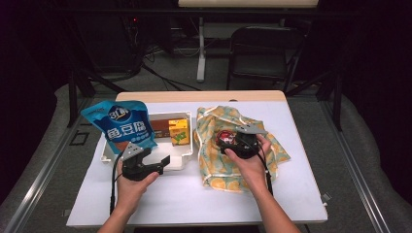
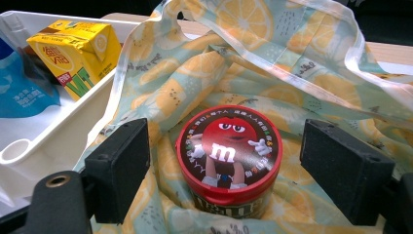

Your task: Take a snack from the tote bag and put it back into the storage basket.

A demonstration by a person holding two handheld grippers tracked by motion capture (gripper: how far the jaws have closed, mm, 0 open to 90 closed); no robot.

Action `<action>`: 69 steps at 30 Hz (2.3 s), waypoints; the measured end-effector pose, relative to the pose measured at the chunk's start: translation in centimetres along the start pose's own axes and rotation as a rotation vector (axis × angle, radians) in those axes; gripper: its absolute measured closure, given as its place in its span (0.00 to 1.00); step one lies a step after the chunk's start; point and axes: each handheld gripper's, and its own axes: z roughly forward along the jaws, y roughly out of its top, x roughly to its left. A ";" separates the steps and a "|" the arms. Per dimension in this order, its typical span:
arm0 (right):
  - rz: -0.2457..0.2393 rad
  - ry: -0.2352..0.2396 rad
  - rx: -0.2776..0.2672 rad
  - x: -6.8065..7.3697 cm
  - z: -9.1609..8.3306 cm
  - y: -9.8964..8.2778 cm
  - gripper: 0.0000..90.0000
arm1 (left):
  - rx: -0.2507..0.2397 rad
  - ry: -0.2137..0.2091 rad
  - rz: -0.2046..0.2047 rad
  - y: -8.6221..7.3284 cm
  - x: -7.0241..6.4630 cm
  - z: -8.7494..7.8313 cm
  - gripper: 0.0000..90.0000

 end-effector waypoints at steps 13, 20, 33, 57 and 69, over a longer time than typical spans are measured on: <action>-0.007 -0.009 0.027 0.0 1.7 -0.2 0.20 | 0.002 -0.005 0.001 0.0 0.1 -0.1 0.15; -0.010 -0.017 0.045 -0.3 2.3 -0.4 0.19 | 0.005 -0.010 0.001 0.0 0.1 -0.1 0.15; -0.024 -0.014 0.080 -0.5 3.5 -1.5 0.18 | 0.013 -0.014 0.002 -0.1 0.1 0.1 0.16; -0.055 -0.004 0.088 -1.0 4.8 -2.4 0.27 | 0.024 -0.015 0.009 -0.4 -0.1 0.5 0.17; -0.043 -0.026 0.069 -1.1 4.1 -1.4 0.27 | 0.034 -0.014 0.013 -0.5 -0.2 0.6 0.17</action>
